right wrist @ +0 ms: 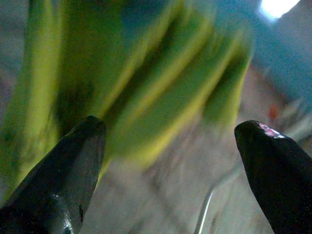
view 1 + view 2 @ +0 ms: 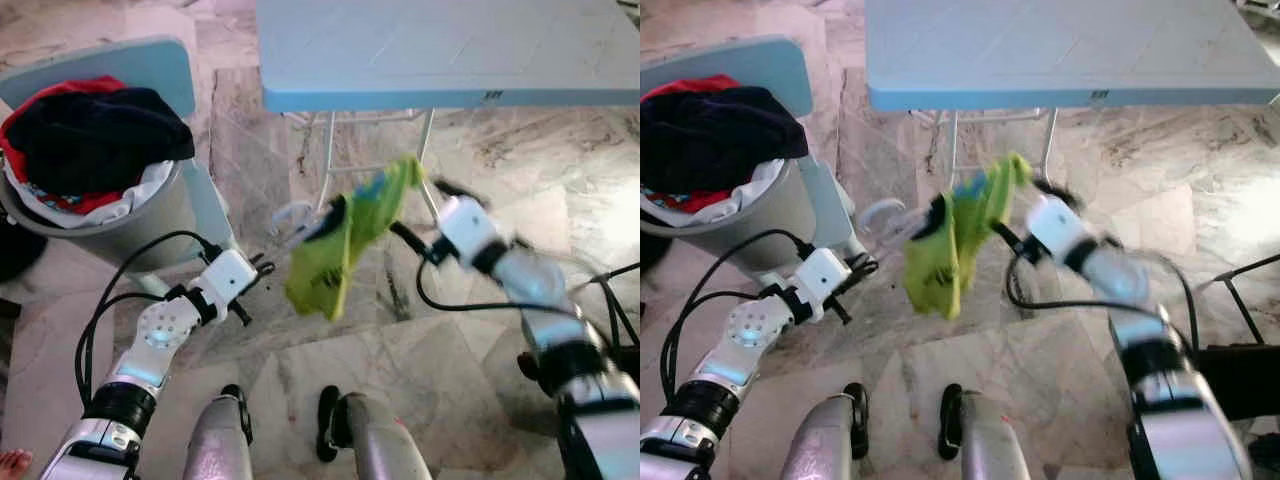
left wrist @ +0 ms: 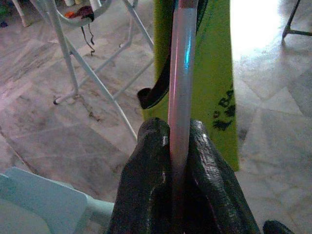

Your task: Hang hanger

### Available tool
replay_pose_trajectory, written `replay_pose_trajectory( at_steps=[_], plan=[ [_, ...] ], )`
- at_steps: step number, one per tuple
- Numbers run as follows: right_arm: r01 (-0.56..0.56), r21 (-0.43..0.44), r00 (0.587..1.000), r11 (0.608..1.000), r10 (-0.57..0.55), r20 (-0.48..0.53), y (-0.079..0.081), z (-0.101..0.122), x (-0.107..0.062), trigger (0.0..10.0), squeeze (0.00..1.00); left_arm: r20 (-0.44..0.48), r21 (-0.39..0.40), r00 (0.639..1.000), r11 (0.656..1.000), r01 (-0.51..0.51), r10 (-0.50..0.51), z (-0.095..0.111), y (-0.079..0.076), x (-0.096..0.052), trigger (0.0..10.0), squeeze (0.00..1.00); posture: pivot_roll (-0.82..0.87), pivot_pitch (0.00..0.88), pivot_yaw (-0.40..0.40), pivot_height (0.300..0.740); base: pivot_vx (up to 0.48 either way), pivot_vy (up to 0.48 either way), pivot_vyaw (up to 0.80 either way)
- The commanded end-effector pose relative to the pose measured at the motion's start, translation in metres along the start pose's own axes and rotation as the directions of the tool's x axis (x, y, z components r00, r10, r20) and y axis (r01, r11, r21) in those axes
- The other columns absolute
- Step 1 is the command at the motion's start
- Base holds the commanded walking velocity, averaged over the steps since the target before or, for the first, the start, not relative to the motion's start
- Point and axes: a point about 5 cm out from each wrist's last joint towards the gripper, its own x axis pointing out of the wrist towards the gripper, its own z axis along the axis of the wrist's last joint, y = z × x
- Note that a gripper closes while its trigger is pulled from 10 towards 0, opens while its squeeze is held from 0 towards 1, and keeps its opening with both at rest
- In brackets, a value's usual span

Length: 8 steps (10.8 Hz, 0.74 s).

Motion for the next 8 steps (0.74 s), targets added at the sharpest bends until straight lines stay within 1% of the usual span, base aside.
replay_pose_trajectory(
  at_steps=[1, 2, 3, 4, 5, 6, 7, 8],
  plan=[
    [-0.008, 0.117, 0.993, 0.993, 0.022, -0.114, 0.013, -0.024, -0.01, 10.0, 0.88, 0.047, -0.015, 0.999, 1.0, -0.011, 0.011, 0.008, -0.001, 0.003, 0.0, 0.0, 0.06, 0.27, -0.094, 0.74, 0.0, 0.0, 0.0],
    [-0.068, 0.197, 0.981, 0.978, 0.101, -0.164, 0.032, -0.036, -0.012, 10.0, 0.01, 0.066, -0.024, 0.998, 1.0, 0.001, 0.0, 0.014, -0.002, 0.006, 0.0, 0.0, 0.06, 0.272, -0.089, 0.74, 0.0, 0.0, 0.0],
    [-0.101, 0.289, 0.977, 0.952, 0.149, -0.149, 0.049, -0.037, -0.008, 10.0, 0.0, 0.11, -0.008, 0.992, 0.998, 0.061, -0.06, 0.025, -0.012, 0.014, 0.0, 0.0, 0.06, 0.278, -0.08, 0.74, 0.0, 0.0, 0.0],
    [-0.072, 0.309, 0.981, 0.948, 0.124, -0.151, 0.051, -0.035, -0.004, 10.0, 0.0, 0.123, -0.011, 0.989, 0.997, 0.082, -0.08, 0.029, -0.018, 0.016, 0.0, 0.0, 0.06, 0.276, -0.078, 0.74, 0.0, 0.0, 0.0],
    [-0.016, 0.378, 0.987, 0.926, 0.075, -0.143, 0.052, -0.03, 0.005, 10.0, 0.0, 0.133, -0.029, 0.987, 0.995, 0.1, -0.095, 0.031, -0.025, 0.019, 0.0, 0.0, 0.07, 0.274, -0.076, 0.74, 0.0, 0.0, 0.0],
    [0.029, 0.41, 0.99, 0.912, 0.03, -0.137, 0.051, -0.024, 0.013, 10.0, 0.0, 0.127, -0.033, 0.985, 0.992, 0.119, -0.114, 0.03, -0.032, 0.021, 0.0, 0.0, 0.07, 0.275, -0.075, 0.74, 0.0, 0.0, 0.0],
    [0.066, 0.416, 0.99, 0.907, -0.007, -0.141, 0.049, -0.022, 0.016, 10.0, 0.0, 0.134, -0.051, 0.984, 0.991, 0.122, -0.114, 0.032, -0.034, 0.021, 0.0, 0.0, 0.07, 0.275, -0.075, 0.74, 0.0, 0.0, 0.0],
    [0.133, 0.505, 0.988, 0.853, -0.072, -0.139, 0.043, -0.017, 0.023, 0.0, 0.0, 0.142, -0.065, 0.982, 0.988, 0.138, -0.128, 0.034, -0.038, 0.021, 0.0, 0.0, 0.08, 0.275, -0.074, 0.74, 0.0, 0.0, 0.0]
  ],
)
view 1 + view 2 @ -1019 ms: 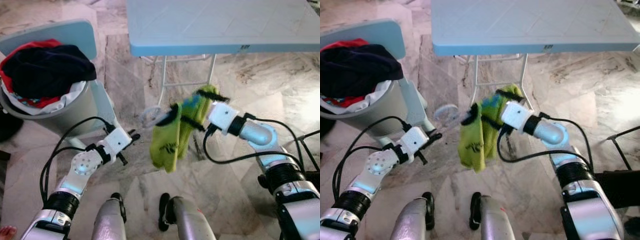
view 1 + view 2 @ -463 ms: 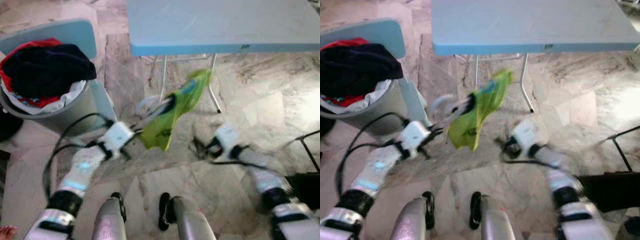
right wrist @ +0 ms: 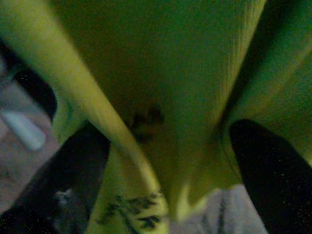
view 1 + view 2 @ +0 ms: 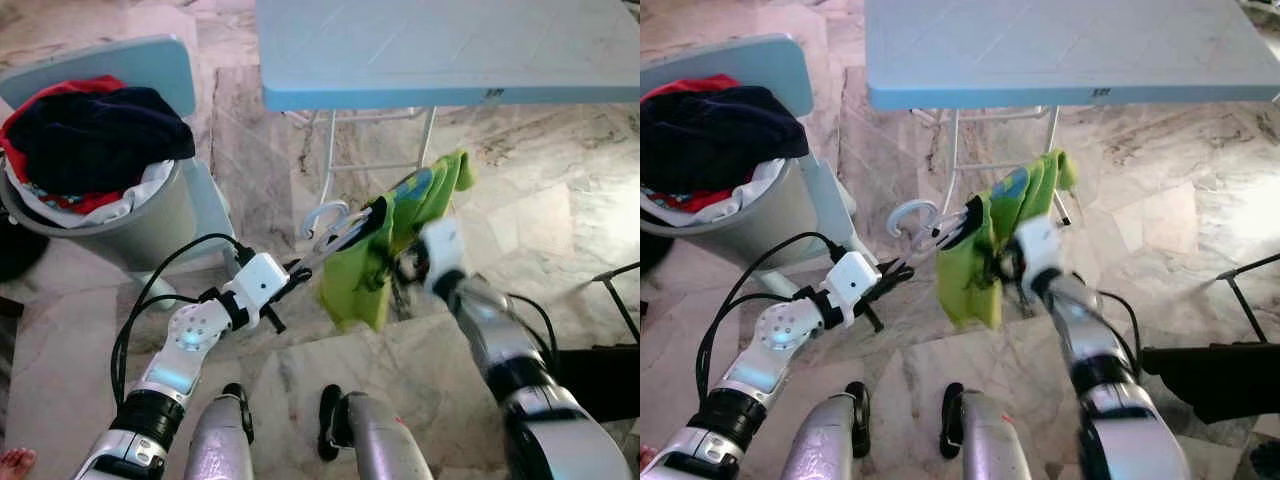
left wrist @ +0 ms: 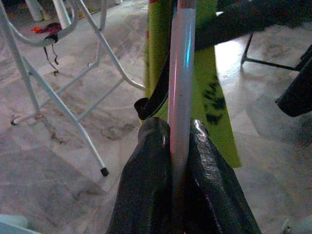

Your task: Hang hanger

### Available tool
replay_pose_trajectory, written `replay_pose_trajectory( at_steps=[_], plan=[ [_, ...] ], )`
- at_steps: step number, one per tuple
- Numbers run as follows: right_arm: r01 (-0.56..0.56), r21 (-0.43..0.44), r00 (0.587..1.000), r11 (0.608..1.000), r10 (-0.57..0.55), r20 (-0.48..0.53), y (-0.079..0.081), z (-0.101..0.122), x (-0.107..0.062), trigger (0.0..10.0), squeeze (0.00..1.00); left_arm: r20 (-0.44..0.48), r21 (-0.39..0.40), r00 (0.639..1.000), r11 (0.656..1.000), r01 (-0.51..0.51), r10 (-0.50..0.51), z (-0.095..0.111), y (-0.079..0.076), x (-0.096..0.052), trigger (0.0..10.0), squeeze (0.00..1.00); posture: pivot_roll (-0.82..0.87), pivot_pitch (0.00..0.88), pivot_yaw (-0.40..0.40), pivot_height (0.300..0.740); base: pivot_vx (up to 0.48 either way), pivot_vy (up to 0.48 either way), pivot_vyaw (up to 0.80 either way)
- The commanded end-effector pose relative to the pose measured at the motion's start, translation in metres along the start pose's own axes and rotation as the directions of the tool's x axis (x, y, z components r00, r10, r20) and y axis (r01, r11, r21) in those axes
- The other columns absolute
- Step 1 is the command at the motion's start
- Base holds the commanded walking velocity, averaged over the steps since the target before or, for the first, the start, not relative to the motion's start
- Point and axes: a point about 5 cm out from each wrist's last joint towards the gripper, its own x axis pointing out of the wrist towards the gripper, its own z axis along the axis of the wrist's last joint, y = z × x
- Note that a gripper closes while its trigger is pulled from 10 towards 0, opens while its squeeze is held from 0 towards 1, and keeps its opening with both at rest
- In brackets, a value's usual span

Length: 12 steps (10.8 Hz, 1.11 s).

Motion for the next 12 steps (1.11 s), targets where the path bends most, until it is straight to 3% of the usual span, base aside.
replay_pose_trajectory(
  at_steps=[1, 6, 12],
  plan=[
    [0.024, 0.043, 0.999, 0.999, -0.023, -0.035, -0.0028, -0.0088, -0.0036, 0.0, 0.0, 0.042, -0.001, 0.999, 1.0, 0.016, -0.016, 0.0076, -0.0042, 0.0027, 0.0, 0.0, 0.08, 0.274, -0.074, 0.74, 0.0, 0.0, 0.0],
    [0.023, 0.117, 1.0, 0.993, -0.022, -0.008, 0.0038, -0.007, 0.0006, 0.0, 0.0, 0.049, -0.023, 0.998, 0.999, 0.046, -0.045, 0.0108, -0.0077, 0.0012, 0.0, 0.0, 0.08, 0.276, -0.073, 0.74, 0.0, 0.0, 0.0],
    [0.031, 0.134, 0.999, 0.991, -0.034, 0.02, 0.0033, -0.0036, 0.001, 0.0, 0.0, 0.033, -0.019, 0.997, 0.997, 0.068, -0.068, 0.0102, -0.0098, -0.0005, 0.0, 0.0, 0.08, 0.282, -0.071, 0.74, 0.0, 0.0, 0.0]
  ],
)
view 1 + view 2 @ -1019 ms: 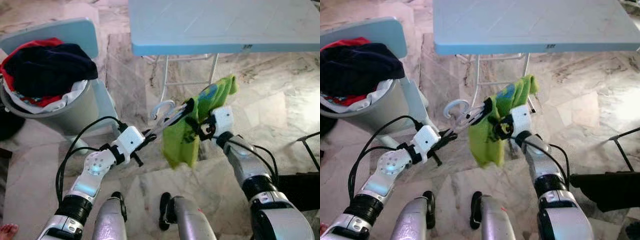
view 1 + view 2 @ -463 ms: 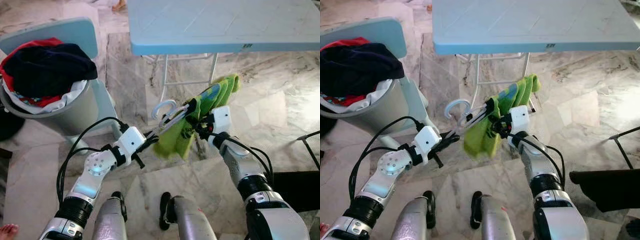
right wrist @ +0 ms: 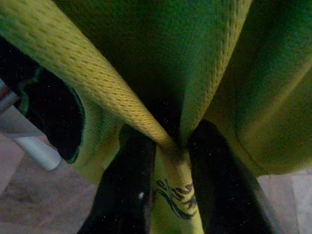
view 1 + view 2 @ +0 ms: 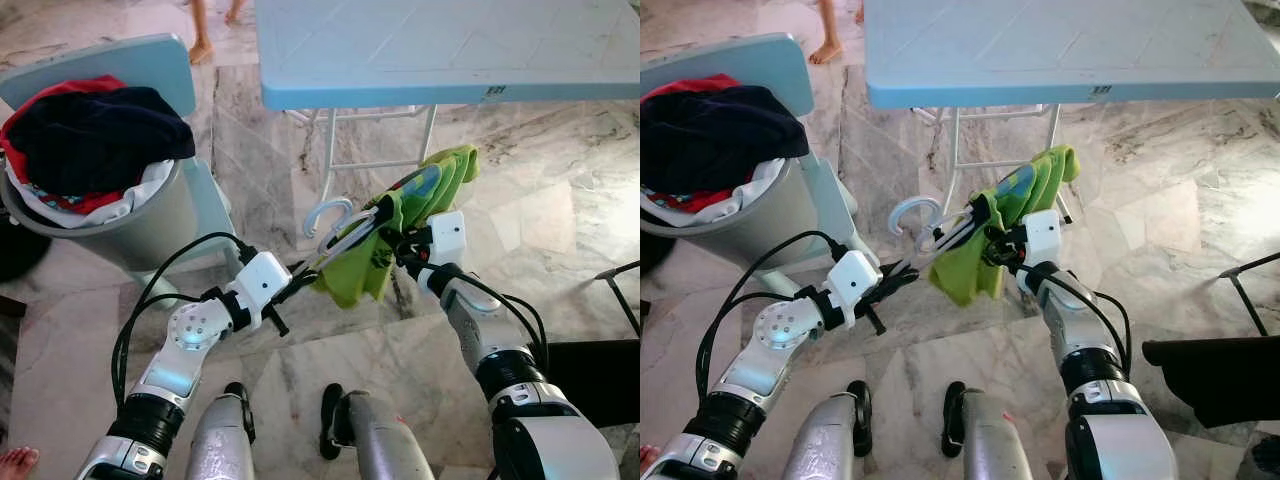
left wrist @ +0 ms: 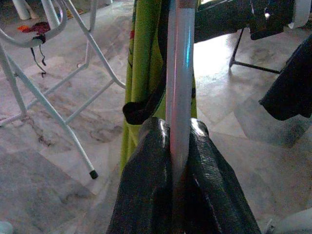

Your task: Hang hanger

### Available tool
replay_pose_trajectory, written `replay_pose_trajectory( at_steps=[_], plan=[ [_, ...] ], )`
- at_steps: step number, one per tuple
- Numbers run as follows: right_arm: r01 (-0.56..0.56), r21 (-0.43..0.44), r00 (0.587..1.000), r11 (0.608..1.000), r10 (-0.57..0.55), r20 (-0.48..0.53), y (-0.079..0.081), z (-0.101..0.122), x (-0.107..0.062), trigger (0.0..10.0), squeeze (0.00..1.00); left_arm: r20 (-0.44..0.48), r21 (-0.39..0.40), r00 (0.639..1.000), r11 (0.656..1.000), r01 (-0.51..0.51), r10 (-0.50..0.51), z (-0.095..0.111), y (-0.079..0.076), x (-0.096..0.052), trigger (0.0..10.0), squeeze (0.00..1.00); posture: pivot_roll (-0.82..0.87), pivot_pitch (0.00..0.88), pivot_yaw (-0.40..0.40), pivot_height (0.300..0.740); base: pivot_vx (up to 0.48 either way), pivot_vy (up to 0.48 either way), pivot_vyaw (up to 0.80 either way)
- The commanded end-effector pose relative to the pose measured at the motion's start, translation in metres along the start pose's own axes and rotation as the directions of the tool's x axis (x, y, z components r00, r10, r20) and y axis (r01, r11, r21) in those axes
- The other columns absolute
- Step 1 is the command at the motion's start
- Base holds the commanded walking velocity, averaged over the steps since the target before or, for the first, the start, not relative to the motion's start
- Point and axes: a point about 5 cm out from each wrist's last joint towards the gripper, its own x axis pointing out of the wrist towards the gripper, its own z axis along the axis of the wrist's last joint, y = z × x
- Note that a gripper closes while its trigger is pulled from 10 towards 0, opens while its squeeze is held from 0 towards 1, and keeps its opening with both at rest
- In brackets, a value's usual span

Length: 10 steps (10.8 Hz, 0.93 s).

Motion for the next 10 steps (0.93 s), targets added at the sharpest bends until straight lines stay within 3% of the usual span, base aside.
replay_pose_trajectory(
  at_steps=[1, 5, 7, 10],
  plan=[
    [0.007, 0.019, 1.0, 1.0, -0.007, 0.012, -0.001, -0.002, -0.002, 0.0, 0.0, 0.022, 0.006, 0.999, 0.999, 0.033, -0.034, 0.004, -0.006, 0.001, 0.0, 0.0, 0.08, 0.282, -0.071, 0.74, 0.0, 0.0, 0.0],
    [0.067, 0.056, 0.992, 0.996, -0.072, 0.104, -0.008, 0.01, -0.004, 0.0, 0.0, 0.007, 0.005, 0.999, 0.999, 0.037, -0.037, 0.001, -0.008, 0.0, 0.0, 0.0, 0.08, 0.285, -0.072, 0.74, 0.0, 0.0, 0.0],
    [0.203, 0.073, 0.967, 0.977, -0.211, 0.144, -0.023, 0.021, -0.006, 0.0, 0.0, -0.035, -0.044, 0.999, 0.998, -0.036, 0.035, -0.01, 0.0, -0.006, 0.0, 0.0, 0.08, 0.28, -0.072, 0.74, 0.0, 0.0, 0.0],
    [0.385, 0.04, 0.892, 0.922, -0.383, 0.239, -0.048, 0.05, -0.01, 0.0, 0.0, -0.119, -0.039, 0.987, 0.993, -0.11, 0.105, -0.026, 0.008, -0.017, 0.0, 0.0, 0.08, 0.267, -0.07, 0.74, 0.0, 0.0, 0.0]
  ],
)
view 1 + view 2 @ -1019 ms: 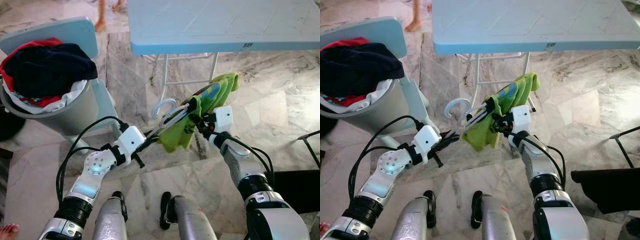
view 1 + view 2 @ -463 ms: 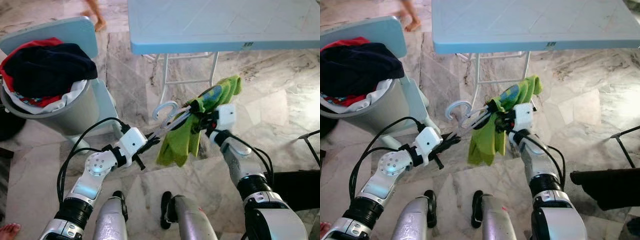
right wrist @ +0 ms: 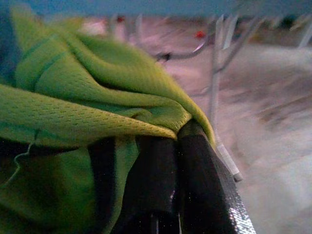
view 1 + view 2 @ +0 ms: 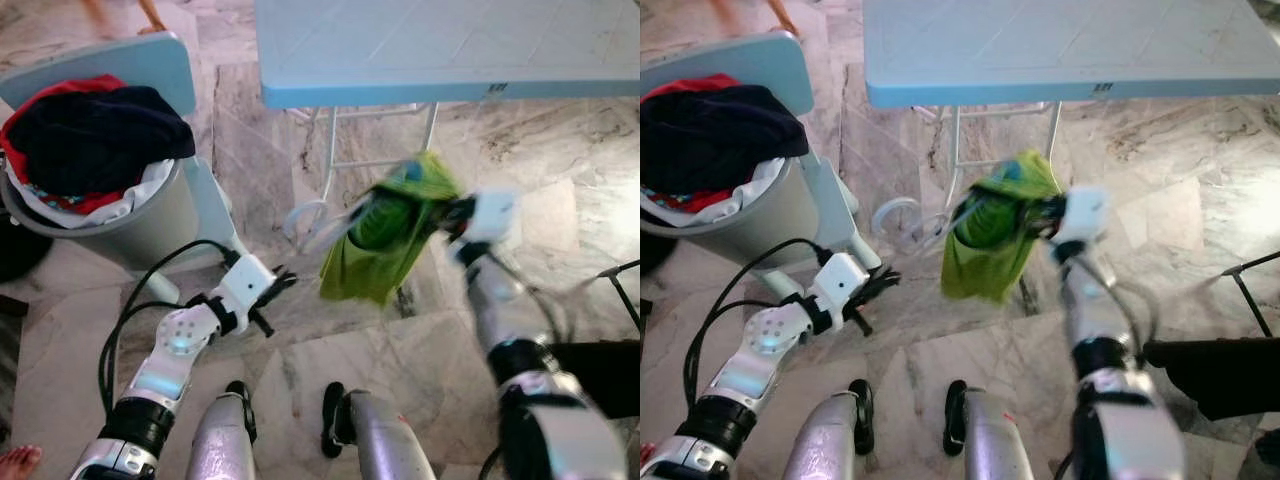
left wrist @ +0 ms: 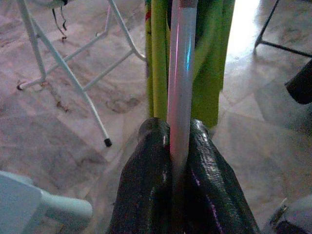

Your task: Hang hanger

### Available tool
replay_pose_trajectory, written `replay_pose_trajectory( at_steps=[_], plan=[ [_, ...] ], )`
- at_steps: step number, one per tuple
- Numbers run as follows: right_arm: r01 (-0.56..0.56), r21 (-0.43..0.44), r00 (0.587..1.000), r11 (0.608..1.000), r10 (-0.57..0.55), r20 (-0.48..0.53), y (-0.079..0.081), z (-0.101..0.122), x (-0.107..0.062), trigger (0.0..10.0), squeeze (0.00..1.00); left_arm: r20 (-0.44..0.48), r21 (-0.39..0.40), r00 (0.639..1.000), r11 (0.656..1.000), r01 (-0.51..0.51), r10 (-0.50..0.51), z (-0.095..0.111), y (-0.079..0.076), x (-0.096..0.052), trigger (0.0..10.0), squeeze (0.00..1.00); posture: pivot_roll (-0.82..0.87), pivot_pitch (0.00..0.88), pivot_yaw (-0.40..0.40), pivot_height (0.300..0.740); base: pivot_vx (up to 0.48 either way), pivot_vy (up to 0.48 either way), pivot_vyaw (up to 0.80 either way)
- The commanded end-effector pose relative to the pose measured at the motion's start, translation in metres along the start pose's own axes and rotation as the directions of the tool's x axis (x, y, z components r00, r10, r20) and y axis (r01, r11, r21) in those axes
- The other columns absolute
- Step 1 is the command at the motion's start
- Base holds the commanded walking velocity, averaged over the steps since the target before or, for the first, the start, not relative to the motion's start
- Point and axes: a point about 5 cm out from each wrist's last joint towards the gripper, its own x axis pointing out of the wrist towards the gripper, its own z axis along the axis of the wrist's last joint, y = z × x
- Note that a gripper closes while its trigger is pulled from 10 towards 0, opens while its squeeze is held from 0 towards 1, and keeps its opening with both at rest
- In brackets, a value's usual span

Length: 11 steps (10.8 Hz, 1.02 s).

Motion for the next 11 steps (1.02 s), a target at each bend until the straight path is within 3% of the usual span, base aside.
replay_pose_trajectory(
  at_steps=[1, 3, 4, 6, 8, 9, 10, 11],
  plan=[
    [0.089, -0.011, 0.993, 0.996, -0.088, 0.073, -0.017, 0.017, 0.003, 0.0, 0.0, -0.041, -0.022, 0.999, 1.0, -0.008, 0.007, -0.01, -0.003, -0.005, 0.0, 0.0, 0.08, 0.267, -0.07, 0.74, 0.0, 0.0, 0.0],
    [0.227, -0.022, 0.964, 0.974, -0.221, 0.15, -0.036, 0.041, 0.01, 0.0, 0.0, -0.081, -0.058, 0.996, 0.997, 0.04, -0.045, -0.022, -0.01, -0.016, 0.0, 0.0, 0.08, 0.258, -0.073, 0.74, 0.0, 0.0, 0.0],
    [0.251, -0.026, 0.957, 0.968, -0.244, 0.157, -0.036, 0.045, 0.013, 0.0, 0.0, -0.113, -0.082, 0.984, 0.988, 0.128, -0.137, -0.028, -0.019, -0.027, 0.0, 0.0, 0.09, 0.255, -0.073, 0.74, 0.0, 0.0, 0.0],
    [0.288, -0.066, 0.95, 0.955, -0.276, 0.143, -0.034, 0.04, 0.013, 0.0, 0.0, -0.133, -0.115, 0.975, 0.979, 0.165, -0.18, -0.031, -0.018, -0.039, 0.0, 0.0, 0.09, 0.252, -0.077, 0.74, 0.0, 0.0, 0.0],
    [0.349, -0.115, 0.935, 0.93, -0.339, 0.102, -0.042, 0.032, 0.011, 0.0, 0.0, -0.167, -0.2, 0.941, 0.945, 0.258, -0.293, -0.037, -0.026, -0.054, 0.0, 0.0, 0.1, 0.253, -0.085, 0.74, 0.0, 0.0, 0.0],
    [0.278, -0.083, 0.957, 0.957, -0.269, 0.105, -0.033, 0.036, 0.016, 0.0, 0.0, -0.181, -0.236, 0.931, 0.933, 0.272, -0.317, -0.04, -0.028, -0.058, 0.0, 0.0, 0.1, 0.254, -0.082, 0.74, 0.0, 0.0, 0.0],
    [0.104, 0.084, 0.991, 0.991, -0.11, 0.072, -0.009, 0.04, 0.027, 0.0, 0.0, -0.21, -0.211, 0.94, 0.951, 0.225, -0.269, -0.044, -0.022, -0.056, 0.0, 0.0, 0.1, 0.267, -0.08, 0.74, 0.0, 0.0, 0.0],
    [-0.028, 0.177, 0.997, 0.984, 0.014, 0.076, 0.012, 0.044, 0.03, 0.0, 0.0, -0.232, -0.181, 0.956, 0.974, 0.137, -0.178, -0.045, -0.012, -0.05, 0.0, 0.0, 0.09, 0.27, -0.079, 0.74, 0.0, 0.0, 0.0]
  ],
)
